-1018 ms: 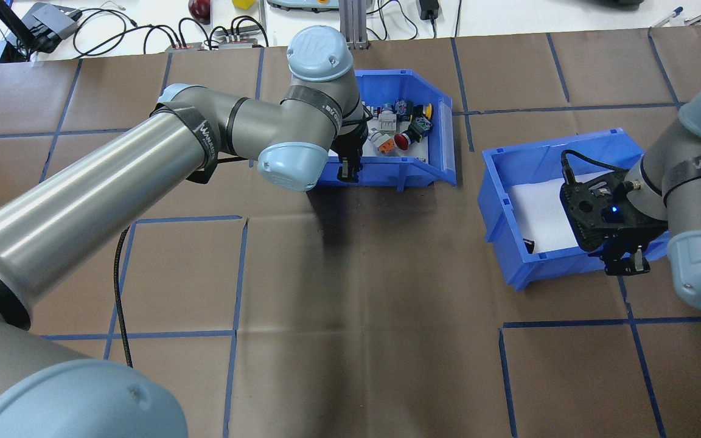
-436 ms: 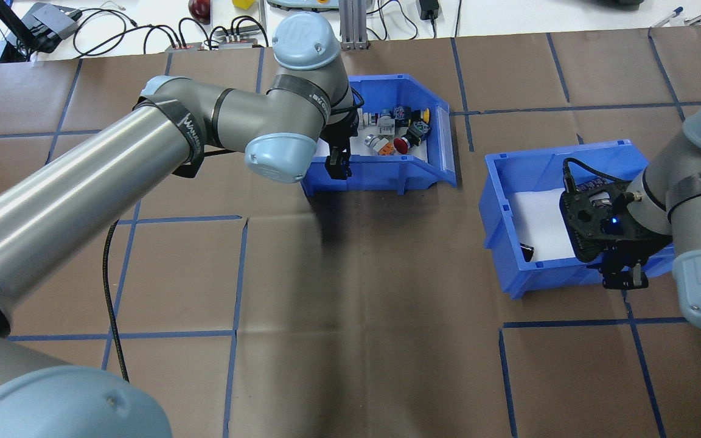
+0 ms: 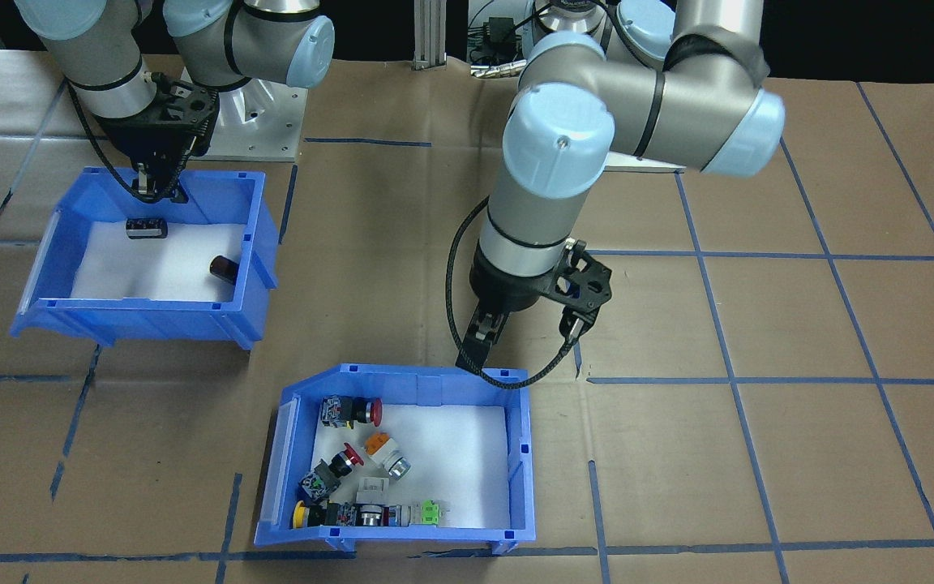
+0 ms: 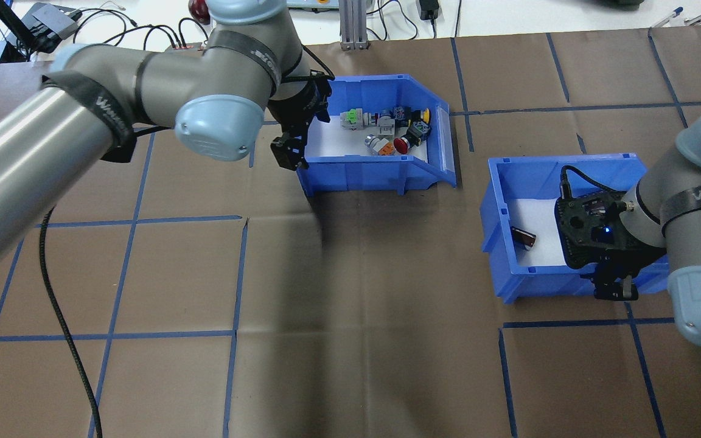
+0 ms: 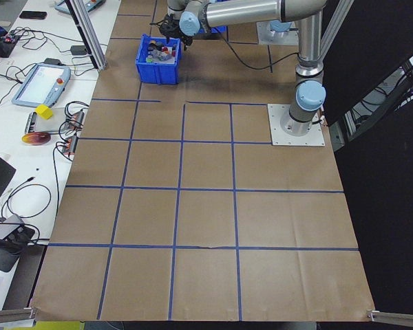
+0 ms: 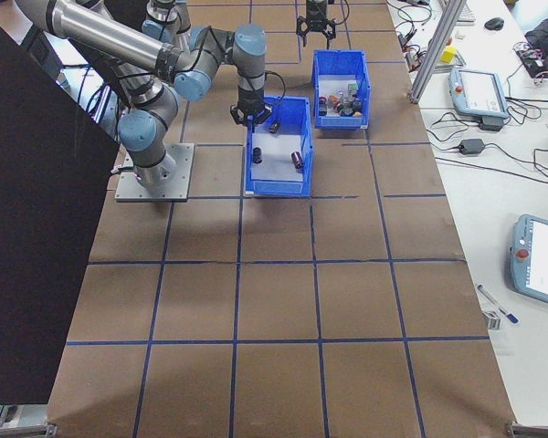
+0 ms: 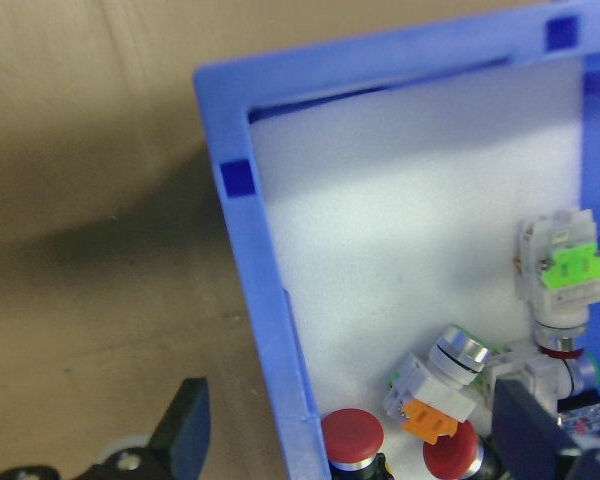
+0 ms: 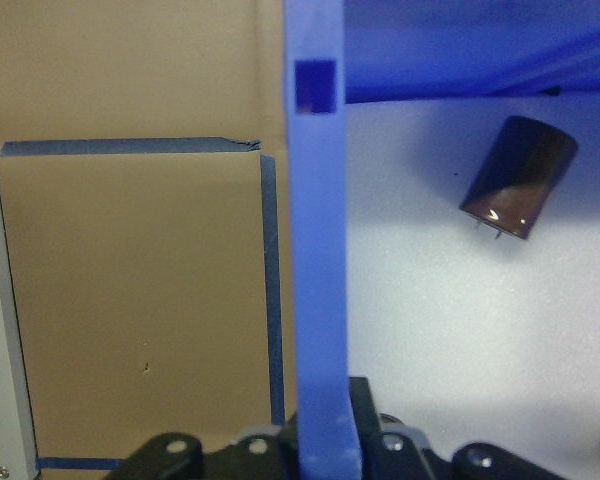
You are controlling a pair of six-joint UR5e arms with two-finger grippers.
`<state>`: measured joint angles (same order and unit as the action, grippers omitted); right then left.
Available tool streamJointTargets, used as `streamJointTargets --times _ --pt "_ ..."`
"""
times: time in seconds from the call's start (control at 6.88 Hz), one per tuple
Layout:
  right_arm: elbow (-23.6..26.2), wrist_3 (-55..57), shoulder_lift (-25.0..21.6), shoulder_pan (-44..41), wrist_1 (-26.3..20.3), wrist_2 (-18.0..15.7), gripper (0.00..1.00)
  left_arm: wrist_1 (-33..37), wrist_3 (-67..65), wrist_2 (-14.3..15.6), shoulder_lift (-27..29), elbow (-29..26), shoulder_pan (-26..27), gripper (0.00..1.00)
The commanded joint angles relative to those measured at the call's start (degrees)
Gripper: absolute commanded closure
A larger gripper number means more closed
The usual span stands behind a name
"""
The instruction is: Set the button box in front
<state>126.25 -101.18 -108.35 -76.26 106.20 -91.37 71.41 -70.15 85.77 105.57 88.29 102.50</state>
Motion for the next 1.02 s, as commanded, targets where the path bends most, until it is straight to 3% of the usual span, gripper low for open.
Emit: streamJointTargets --times 0.0,0.29,0.44,0.87 --pt "2.41 2.47 -2.9 -1.52 -0.03 1.37 0.91 11.95 28.1 0.19 -9.81 1.87 -4.83 0.01" --pt "2.6 6.76 -3.45 -7.2 -0.11 1.37 0.91 15.51 47.02 0.19 -19.57 8.7 -8.88 0.01" --pt "2.6 11.92 -3.01 -12.37 0.84 1.29 0.91 15.51 62.78 0.19 -22.92 10.65 -10.99 0.01" --pt "2.25 26.07 -0.56 -24.25 5.93 2.68 0.91 21.14 83.96 0.27 -26.9 11.38 -13.37 0.0"
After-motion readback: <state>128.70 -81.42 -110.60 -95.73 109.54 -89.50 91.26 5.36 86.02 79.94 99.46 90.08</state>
